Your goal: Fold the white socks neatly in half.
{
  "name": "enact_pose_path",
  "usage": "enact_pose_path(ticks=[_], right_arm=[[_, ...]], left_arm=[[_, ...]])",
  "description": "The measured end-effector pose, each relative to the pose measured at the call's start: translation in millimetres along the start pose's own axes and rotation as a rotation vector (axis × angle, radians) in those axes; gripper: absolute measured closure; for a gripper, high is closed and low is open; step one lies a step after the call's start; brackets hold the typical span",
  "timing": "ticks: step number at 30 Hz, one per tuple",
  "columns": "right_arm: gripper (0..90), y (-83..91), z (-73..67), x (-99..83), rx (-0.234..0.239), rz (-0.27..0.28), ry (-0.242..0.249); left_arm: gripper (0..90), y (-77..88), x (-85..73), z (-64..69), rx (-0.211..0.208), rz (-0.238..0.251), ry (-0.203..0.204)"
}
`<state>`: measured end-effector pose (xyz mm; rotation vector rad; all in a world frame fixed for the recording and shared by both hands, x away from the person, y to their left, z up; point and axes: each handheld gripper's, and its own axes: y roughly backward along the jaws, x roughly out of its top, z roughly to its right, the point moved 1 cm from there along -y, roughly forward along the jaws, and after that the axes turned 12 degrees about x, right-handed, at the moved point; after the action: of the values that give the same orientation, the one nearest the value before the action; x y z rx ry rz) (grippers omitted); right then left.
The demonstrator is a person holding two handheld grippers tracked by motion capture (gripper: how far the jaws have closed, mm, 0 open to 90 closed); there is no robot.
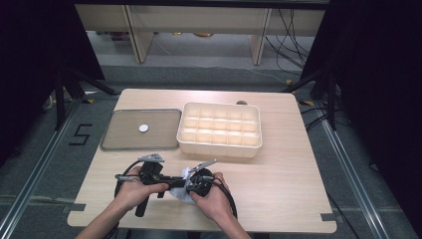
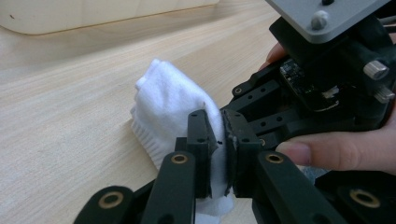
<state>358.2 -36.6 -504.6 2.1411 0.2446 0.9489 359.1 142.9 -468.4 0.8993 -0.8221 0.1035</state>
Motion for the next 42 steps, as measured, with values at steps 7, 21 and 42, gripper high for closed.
enact_pose_path(ticks=[7, 21, 42], right_arm=[[89.9, -2.6, -1.4, 1.0, 0.009, 0.019, 0.016], [90.0, 61.2, 8.1, -6.2, -0.092, 0.099, -0.061], [90.0, 43.3, 15.8, -24.4, -0.074, 0.061, -0.087]], left_arm=[[81.4, 1.1, 0.3, -1.8, 0.012, 0.003, 0.007], [81.3, 3.5, 0.8, -4.4, 0.029, 0.012, 0.002], [81.2, 0.3, 2.4, 0.2, 0.024, 0.007, -0.014]])
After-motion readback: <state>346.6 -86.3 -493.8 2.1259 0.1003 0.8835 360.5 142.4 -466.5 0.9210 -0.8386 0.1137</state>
